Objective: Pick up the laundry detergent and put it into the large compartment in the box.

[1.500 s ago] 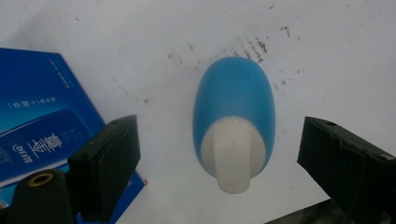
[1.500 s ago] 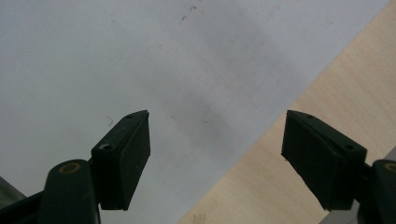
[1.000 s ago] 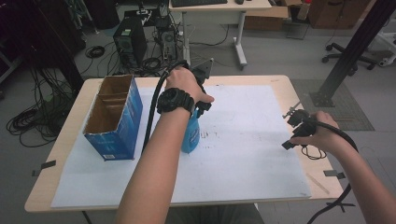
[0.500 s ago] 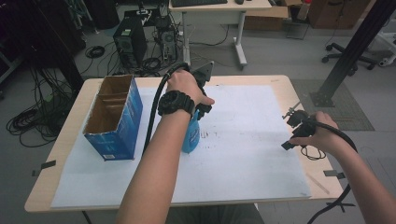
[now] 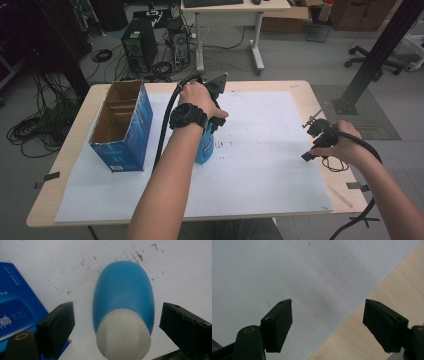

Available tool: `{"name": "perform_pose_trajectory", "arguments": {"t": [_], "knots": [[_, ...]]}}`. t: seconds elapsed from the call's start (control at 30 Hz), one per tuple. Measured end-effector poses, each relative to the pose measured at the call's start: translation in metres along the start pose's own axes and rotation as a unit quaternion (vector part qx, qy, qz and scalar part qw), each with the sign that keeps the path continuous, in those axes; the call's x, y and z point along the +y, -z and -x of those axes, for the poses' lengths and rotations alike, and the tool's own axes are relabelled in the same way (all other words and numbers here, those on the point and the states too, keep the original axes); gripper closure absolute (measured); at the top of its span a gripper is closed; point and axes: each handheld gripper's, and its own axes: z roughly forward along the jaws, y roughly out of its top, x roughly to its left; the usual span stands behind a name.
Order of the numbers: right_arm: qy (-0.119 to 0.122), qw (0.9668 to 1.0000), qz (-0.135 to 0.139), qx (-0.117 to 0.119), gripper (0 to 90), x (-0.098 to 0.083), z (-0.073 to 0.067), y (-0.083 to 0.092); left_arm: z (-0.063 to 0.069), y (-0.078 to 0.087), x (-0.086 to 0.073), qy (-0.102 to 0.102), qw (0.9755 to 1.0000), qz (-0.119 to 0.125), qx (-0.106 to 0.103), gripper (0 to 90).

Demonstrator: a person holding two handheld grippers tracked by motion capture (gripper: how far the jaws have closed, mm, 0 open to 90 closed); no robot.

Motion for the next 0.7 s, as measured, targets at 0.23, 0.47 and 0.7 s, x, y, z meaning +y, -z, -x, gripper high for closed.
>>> {"name": "perform_pose_trajectory", "arguments": {"t": [0.23, 0.47, 0.7], "knots": [[0.000, 1.0000, 0.000, 0.000, 23.9, 0.000, 0.001, -0.001, 0.001, -0.006, 0.001, -0.001, 1.0000, -0.005, 0.001, 13.1], [0.000, 1.0000, -0.004, 0.001, 23.9, 0.000, 0.001, -0.004, 0.002, -0.014, 0.001, 0.001, 1.0000, -0.009, -0.001, 13.5], [0.000, 1.0000, -0.004, 0.001, 23.9, 0.000, 0.001, -0.004, 0.002, -0.019, 0.000, 0.001, 0.9999, -0.012, 0.002, 13.8]]}}
